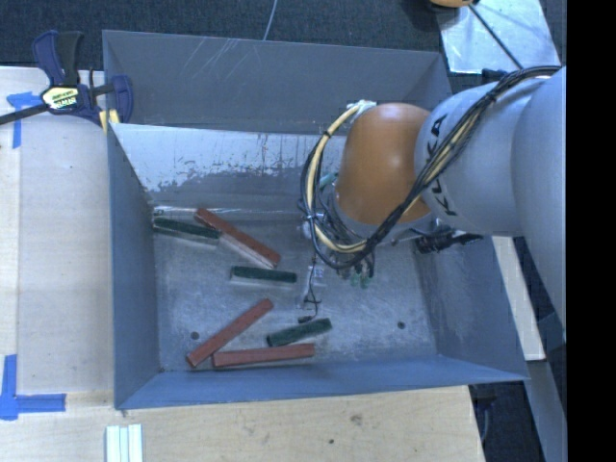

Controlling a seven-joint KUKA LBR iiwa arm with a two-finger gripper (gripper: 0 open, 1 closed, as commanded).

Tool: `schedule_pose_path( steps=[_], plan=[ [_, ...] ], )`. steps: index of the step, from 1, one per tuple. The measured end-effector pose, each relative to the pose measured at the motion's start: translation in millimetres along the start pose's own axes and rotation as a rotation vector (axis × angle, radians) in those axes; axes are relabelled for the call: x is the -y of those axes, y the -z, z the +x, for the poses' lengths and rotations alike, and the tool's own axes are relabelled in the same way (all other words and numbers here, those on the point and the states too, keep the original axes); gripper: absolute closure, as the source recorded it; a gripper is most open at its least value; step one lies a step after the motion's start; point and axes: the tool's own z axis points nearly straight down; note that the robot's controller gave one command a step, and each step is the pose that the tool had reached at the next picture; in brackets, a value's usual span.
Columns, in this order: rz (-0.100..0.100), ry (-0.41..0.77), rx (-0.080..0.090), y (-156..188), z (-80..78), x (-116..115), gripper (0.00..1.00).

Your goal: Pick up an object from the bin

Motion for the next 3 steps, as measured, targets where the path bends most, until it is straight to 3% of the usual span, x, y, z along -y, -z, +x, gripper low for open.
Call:
schedule_pose_path(
  steps=[1, 2, 3],
  plan=[
    [0.002, 0.277, -0.001, -19, 22.6, -6, 0.0],
    [0.001, 0.366, -0.001, -19, 16.2, -26, 0.0],
    [0.001, 0.299, -0.003, -41, 40.7, -85, 1.0]
  ],
)
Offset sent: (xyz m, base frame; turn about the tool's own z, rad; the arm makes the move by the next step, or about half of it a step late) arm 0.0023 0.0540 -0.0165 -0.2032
